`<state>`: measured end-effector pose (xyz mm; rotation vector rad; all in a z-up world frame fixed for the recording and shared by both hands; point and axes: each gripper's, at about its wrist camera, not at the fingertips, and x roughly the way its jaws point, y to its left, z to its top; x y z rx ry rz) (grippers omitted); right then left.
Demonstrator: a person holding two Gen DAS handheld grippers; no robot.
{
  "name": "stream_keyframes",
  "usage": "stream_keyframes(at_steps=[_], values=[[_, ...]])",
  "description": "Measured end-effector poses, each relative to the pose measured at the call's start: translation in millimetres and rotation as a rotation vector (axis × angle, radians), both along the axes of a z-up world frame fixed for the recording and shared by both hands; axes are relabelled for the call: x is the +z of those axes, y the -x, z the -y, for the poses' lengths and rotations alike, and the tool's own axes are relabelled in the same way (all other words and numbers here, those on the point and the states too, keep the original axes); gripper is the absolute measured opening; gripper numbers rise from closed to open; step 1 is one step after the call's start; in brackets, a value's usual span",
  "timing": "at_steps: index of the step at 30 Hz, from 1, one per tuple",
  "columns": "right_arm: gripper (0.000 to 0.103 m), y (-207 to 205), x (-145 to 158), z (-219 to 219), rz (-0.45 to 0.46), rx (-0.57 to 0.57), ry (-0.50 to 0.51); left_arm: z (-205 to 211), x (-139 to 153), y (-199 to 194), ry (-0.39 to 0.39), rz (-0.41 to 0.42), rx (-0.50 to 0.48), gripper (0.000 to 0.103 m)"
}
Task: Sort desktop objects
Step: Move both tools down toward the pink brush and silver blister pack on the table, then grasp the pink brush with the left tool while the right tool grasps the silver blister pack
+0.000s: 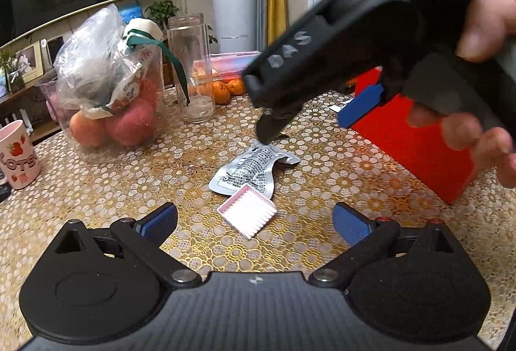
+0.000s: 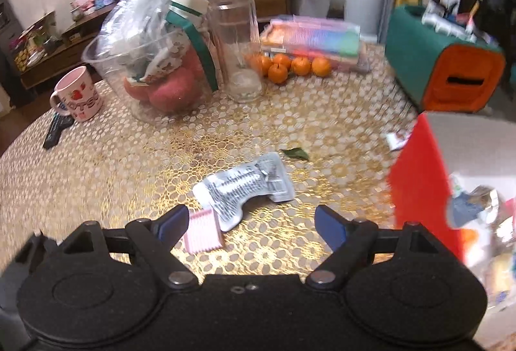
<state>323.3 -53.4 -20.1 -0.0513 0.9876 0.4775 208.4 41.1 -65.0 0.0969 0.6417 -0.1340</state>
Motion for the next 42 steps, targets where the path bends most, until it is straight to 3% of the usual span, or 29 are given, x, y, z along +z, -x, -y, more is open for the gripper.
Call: stream_keyframes(at_steps=[9,15,23,32,38,42], values=[[0.085,-41,-32,-30,-0.105,-0.100,-0.017,-11,-17,-16,-0.043,0.027,-0.019,0.103],[0.082,-59,-54,-39,-0.237,-0.178,-0.061,-23,-30,-22,-0.029,0.018,0.013,0.103],[0.074,-72,-66,-56,-0.246,-0.183,-0.032,-17,-38,-29,-0.047,0.021,-0.005,0.102],[0.066,-75,-69,-75,-0.189,-0.095,0.060,-3,-49,-45,-0.082,0.014,-0.047,0.100],[0.063,-71,-70,-81,-0.155,-0.062,0.107,4,-57,-51,-0.080,-0.016,-0.067,0.075],[0.059,-71,-69,-79,-0.151,-0.058,0.113,5,-58,-50,-0.066,-0.012,-0.073,0.067]])
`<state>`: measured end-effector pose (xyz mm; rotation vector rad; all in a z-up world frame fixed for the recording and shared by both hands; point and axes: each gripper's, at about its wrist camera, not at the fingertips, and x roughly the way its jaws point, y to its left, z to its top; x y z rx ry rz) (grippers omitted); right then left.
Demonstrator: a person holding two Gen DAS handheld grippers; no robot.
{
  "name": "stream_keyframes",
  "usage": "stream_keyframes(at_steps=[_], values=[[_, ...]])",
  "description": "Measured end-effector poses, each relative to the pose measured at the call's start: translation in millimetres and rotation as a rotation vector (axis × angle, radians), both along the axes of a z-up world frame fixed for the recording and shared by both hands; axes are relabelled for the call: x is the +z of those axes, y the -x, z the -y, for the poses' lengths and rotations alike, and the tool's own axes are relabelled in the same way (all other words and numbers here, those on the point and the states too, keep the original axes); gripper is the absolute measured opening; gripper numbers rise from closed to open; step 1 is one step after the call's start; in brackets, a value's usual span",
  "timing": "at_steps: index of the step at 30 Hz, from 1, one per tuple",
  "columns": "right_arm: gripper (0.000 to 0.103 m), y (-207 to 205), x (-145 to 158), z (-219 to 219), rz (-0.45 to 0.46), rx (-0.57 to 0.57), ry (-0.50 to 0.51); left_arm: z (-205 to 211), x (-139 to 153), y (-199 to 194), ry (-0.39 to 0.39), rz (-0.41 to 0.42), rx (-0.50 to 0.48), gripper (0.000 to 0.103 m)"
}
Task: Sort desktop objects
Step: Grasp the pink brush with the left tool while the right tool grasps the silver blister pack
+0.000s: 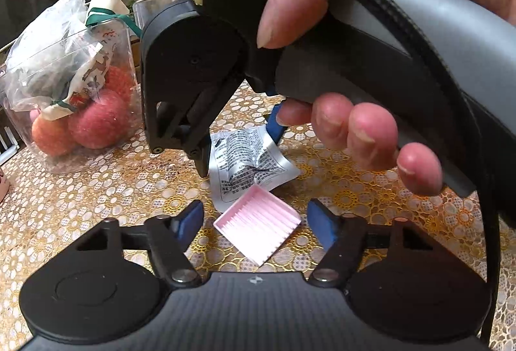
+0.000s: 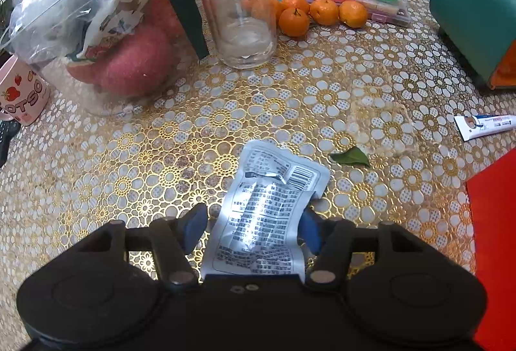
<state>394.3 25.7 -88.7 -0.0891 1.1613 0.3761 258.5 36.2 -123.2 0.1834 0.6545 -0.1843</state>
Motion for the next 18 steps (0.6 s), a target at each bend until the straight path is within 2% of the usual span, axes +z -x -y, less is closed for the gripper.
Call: stream_keyframes(at_steps=[2,5,11,15,18], values=[[0.049,0,1,1,0.005,0.004,0.005,2,-1,2,-0.006,0.004,0.000,0.065],[0.044,0,2,3,0.001,0.003,0.001,3,-1,4,0.000,0.003,-0.014,0.057],[0.033,0,6,8,0.003,0.002,-0.018,4,-3,6,0.005,0.004,-0.003,0.056],[0.031,3,5,12,0.014,0.008,-0.041,2,-3,8,0.012,0.002,0.014,0.056],[0.023,7,10,16,0.028,0.022,-0.076,0,-3,9,0.018,-0.003,0.030,0.056]])
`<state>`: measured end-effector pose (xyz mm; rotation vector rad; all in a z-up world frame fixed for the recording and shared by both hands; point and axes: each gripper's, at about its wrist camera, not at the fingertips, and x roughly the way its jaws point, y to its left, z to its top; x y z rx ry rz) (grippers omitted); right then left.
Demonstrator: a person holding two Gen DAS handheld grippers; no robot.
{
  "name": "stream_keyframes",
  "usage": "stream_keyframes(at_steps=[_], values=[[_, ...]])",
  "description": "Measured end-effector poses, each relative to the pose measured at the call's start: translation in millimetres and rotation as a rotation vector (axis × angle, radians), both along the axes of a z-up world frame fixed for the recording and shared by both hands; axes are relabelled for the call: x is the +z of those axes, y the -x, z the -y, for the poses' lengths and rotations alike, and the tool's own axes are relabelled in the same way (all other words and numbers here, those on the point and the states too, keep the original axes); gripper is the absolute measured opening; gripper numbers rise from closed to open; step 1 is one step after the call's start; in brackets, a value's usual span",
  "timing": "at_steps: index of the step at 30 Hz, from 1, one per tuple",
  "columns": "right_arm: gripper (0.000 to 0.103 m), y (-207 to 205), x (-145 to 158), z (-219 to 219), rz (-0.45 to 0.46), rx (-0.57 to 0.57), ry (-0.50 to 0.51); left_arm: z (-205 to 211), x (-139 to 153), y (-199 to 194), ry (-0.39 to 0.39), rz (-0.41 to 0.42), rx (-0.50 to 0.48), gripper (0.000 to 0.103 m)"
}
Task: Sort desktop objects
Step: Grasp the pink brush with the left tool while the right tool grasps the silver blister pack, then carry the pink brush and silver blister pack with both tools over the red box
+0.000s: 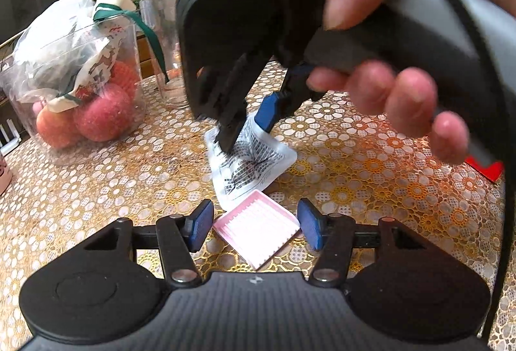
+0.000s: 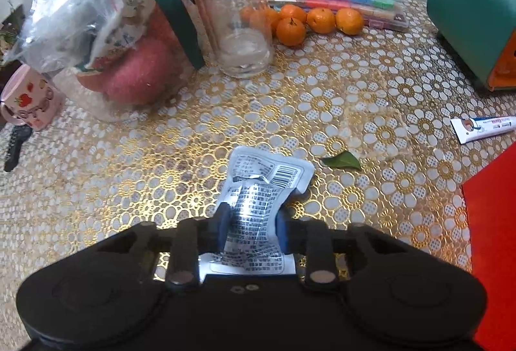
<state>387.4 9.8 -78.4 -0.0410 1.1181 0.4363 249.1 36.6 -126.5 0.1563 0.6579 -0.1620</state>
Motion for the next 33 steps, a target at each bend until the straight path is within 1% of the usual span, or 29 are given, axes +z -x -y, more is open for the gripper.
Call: stream_keyframes(at_steps=[2,6,10,14,22,30,31,32,33], values=[[0.018,3,4,2,0.008,0.009,-0.015,-2,0,1,0.006,-0.005,0.009,0.056],[0.017,7,7,9,0.018,0.021,-0.025,-5,0,5,0.021,-0.014,0.024,0.056],[0.015,13,10,22,0.015,0.016,-0.061,-6,0,9,0.029,-0.020,0.033,0.056],[0.014,22,12,33,0.015,0.011,-0.062,-6,2,14,0.045,-0.026,0.040,0.056],[0.013,46,21,64,0.022,0.014,-0.099,-1,10,25,0.077,-0.037,0.039,0.056],[0.012,80,37,101,0.029,0.014,-0.143,9,26,45,0.090,-0.035,0.017,0.056],[0.005,83,39,105,0.030,0.015,-0.145,11,29,47,0.092,-0.034,0.015,0.056],[0.000,87,41,109,0.030,0.015,-0.150,12,32,50,0.093,-0.035,0.012,0.056],[0.000,91,43,113,0.027,0.013,-0.157,14,35,52,0.094,-0.034,0.008,0.056]])
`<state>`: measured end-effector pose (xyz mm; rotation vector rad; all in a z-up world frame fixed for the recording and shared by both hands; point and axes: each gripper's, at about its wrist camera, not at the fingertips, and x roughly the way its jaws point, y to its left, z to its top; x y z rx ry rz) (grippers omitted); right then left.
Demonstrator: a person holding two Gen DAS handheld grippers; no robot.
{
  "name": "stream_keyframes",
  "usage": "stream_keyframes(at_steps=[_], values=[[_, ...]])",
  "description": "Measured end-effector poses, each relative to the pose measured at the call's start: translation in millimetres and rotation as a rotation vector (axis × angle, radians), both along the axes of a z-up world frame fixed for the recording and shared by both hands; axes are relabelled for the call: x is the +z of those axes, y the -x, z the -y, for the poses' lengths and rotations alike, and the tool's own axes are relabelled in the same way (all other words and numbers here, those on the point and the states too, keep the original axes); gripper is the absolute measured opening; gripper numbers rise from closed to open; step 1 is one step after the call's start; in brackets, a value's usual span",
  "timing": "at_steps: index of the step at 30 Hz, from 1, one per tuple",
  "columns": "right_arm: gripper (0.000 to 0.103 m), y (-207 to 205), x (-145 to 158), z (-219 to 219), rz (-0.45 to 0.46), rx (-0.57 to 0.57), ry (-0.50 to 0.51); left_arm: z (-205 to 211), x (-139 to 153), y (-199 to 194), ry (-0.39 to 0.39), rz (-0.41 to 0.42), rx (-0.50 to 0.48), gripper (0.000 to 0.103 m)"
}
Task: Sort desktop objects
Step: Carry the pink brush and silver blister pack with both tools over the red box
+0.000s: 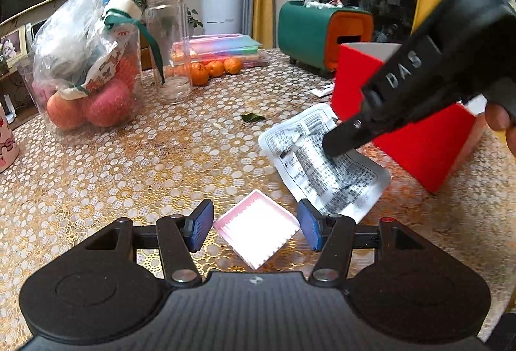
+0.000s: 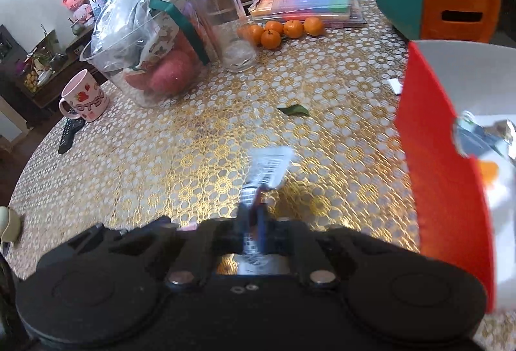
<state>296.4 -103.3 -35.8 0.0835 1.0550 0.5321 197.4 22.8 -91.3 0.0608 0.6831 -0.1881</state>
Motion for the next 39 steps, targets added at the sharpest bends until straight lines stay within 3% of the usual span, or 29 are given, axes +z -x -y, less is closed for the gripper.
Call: stream_keyframes(at_steps=[7,16,29,39], values=[[0.000,17,6,15,0.013,-0.001,0.005,9,18,13,-0.006,0.009,-0.008,0.056],[0.000,47,40,50,0.062,-0.006,-0.029,30,54,33,-0.015,0.029,-0.055,0.056],[0.000,75,87,136,0.146,-0.101,-0.081,104,109,47,-0.029,0.088,-0.186,0.056],[0.000,76,103,201,0.196,-0.202,-0.099,165,127,32,-0.039,0.094,-0.275,0.056]])
